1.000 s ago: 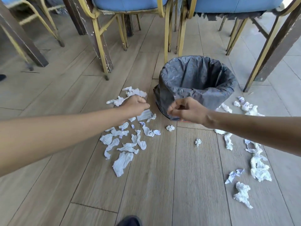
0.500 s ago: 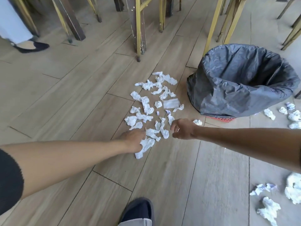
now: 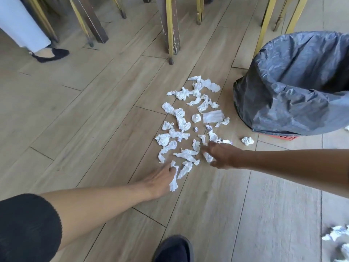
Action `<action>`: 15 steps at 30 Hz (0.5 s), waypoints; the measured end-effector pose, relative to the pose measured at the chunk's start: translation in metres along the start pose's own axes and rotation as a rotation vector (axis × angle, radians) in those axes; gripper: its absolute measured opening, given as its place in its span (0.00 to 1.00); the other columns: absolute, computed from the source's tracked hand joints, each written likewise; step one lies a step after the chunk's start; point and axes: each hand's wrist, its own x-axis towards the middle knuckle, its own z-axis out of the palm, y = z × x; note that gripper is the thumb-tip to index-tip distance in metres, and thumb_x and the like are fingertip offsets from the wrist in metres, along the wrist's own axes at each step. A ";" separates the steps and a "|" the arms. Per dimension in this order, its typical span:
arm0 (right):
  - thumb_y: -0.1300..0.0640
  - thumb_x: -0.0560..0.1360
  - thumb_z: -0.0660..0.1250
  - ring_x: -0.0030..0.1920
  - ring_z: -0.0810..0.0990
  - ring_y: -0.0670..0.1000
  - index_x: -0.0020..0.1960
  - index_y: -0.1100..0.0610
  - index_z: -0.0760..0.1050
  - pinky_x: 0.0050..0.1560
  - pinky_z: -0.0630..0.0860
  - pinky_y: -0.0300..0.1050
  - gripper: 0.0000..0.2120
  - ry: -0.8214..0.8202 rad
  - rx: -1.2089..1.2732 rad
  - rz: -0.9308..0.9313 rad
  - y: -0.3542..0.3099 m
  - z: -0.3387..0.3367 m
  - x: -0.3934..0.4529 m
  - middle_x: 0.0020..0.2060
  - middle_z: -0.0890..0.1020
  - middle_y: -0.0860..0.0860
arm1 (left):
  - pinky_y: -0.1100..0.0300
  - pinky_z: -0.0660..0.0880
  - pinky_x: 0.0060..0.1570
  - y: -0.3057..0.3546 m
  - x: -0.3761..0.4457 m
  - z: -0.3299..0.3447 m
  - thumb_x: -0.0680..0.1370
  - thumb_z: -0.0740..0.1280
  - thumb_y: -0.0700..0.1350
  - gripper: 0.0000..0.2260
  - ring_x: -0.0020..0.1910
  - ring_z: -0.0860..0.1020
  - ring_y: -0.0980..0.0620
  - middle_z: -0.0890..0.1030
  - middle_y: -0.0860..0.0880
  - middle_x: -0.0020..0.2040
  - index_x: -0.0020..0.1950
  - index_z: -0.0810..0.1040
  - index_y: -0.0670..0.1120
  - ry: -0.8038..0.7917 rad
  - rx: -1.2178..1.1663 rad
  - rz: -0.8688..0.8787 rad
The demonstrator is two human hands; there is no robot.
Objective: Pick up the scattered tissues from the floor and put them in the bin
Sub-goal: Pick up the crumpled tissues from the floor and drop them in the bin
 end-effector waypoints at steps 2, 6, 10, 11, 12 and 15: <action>0.52 0.77 0.67 0.51 0.80 0.57 0.63 0.53 0.71 0.47 0.77 0.48 0.16 0.025 0.020 0.003 0.002 0.002 0.003 0.57 0.74 0.55 | 0.52 0.73 0.37 -0.002 0.001 0.000 0.76 0.64 0.39 0.08 0.42 0.74 0.46 0.67 0.47 0.50 0.47 0.64 0.44 0.040 -0.033 0.014; 0.53 0.77 0.68 0.50 0.79 0.54 0.51 0.55 0.78 0.47 0.75 0.45 0.06 0.026 0.028 0.024 0.009 0.002 0.006 0.51 0.76 0.51 | 0.56 0.68 0.35 -0.009 0.000 -0.007 0.81 0.62 0.49 0.10 0.38 0.71 0.51 0.68 0.52 0.45 0.48 0.68 0.43 0.156 -0.132 0.041; 0.56 0.75 0.69 0.48 0.80 0.53 0.44 0.54 0.76 0.46 0.76 0.45 0.03 -0.020 0.055 0.069 0.015 0.008 0.000 0.45 0.79 0.51 | 0.59 0.63 0.36 -0.012 0.007 -0.013 0.82 0.62 0.50 0.14 0.37 0.68 0.55 0.66 0.55 0.43 0.40 0.70 0.44 0.229 -0.223 0.058; 0.57 0.74 0.69 0.47 0.80 0.53 0.45 0.55 0.76 0.45 0.76 0.44 0.02 -0.031 0.066 0.083 0.016 0.009 -0.003 0.45 0.80 0.52 | 0.59 0.63 0.36 -0.011 0.011 -0.014 0.82 0.63 0.50 0.15 0.37 0.68 0.56 0.66 0.55 0.43 0.38 0.69 0.45 0.227 -0.224 0.059; 0.59 0.74 0.68 0.46 0.79 0.53 0.48 0.56 0.76 0.43 0.74 0.43 0.03 -0.046 0.081 0.093 0.016 0.009 -0.008 0.46 0.81 0.53 | 0.59 0.64 0.37 -0.010 0.015 -0.015 0.82 0.63 0.49 0.15 0.37 0.68 0.55 0.67 0.54 0.44 0.37 0.68 0.46 0.236 -0.223 0.072; 0.60 0.75 0.67 0.42 0.76 0.54 0.58 0.58 0.68 0.35 0.68 0.43 0.14 -0.102 0.073 0.095 0.016 0.009 -0.023 0.47 0.80 0.56 | 0.52 0.73 0.36 -0.002 0.028 -0.018 0.78 0.63 0.36 0.13 0.39 0.71 0.51 0.68 0.51 0.46 0.37 0.66 0.47 0.225 -0.187 0.123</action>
